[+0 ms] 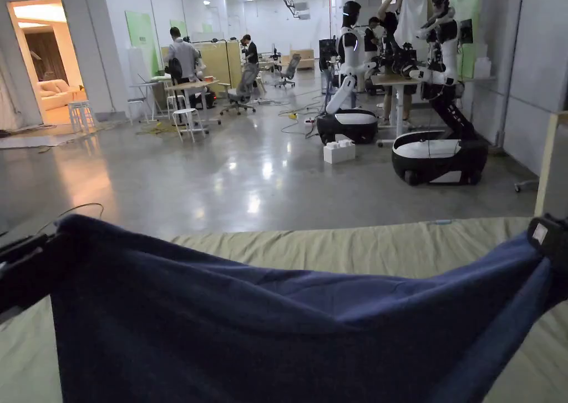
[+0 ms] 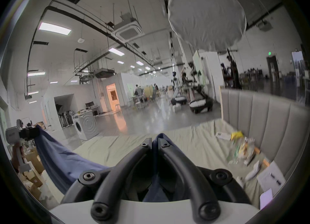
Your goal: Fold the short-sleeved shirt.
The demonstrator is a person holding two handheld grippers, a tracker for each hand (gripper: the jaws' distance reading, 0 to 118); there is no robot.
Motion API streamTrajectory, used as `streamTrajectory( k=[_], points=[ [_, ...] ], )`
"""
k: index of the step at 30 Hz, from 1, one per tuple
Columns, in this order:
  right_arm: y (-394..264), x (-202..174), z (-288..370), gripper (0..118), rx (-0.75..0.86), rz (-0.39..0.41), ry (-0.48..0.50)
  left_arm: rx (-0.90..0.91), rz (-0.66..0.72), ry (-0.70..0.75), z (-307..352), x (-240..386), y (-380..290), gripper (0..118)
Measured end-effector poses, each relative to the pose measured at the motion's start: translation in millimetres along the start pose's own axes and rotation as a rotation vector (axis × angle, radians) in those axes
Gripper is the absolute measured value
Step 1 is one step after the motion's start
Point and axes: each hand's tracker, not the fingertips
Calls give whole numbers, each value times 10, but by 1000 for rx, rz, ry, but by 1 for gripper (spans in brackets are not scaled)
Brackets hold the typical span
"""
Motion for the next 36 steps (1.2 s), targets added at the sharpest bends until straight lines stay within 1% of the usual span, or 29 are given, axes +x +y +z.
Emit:
streamTrajectory(
  k=[4, 7, 8, 11, 14, 18, 20, 23, 25, 27, 28, 30, 33, 34, 35, 36],
  points=[
    [529, -132, -45, 6, 71, 33, -12, 88, 15, -4, 36, 14, 412, 5],
    [878, -201, -82, 6, 134, 79, -41, 122, -39, 53, 10, 47, 635, 5],
    [994, -233, -87, 6, 165, 105, -45, 119, -33, 42, -8, 60, 692, 5],
    [1213, -261, -129, 6, 203, 104, -53, 134, -38, 28, -70, 97, 818, 5],
    [1347, -262, -213, 6, 226, 104, -63, 138, -75, 53, -185, 157, 897, 5],
    [1403, -275, -366, 6, 252, 159, -102, 134, -76, 59, -418, 171, 920, 5],
    [1382, -272, -473, 6, 237, 156, -106, 126, -67, 72, -580, 160, 891, 5],
    [1309, -239, -693, 6, 217, 179, -121, 105, -63, 78, -842, 142, 814, 5],
    [1251, -211, -852, 6, 205, 179, -126, 99, -42, 48, -1014, 109, 754, 5],
    [1193, -180, -1019, 6, 189, 172, -134, 76, -39, 69, -1195, 80, 703, 5],
    [1162, -168, -1107, 6, 185, 173, -140, 76, -46, 71, -963, 113, 761, 5],
    [1117, -132, -1271, 6, 182, 175, -159, 60, -47, 87, -1320, 87, 706, 5],
    [1098, -82, -1485, 6, 175, 156, -163, 56, -82, 129, -1276, 77, 712, 5],
    [1089, -77, -1556, 6, 174, 156, -166, 51, -85, 132, -1852, 60, 673, 5],
    [1096, -70, -1627, 6, 184, 171, -167, 52, -92, 138, -1970, 64, 662, 5],
    [1093, -59, -1705, 6, 177, 169, -168, 46, -99, 150, -2034, 71, 656, 5]
  ],
)
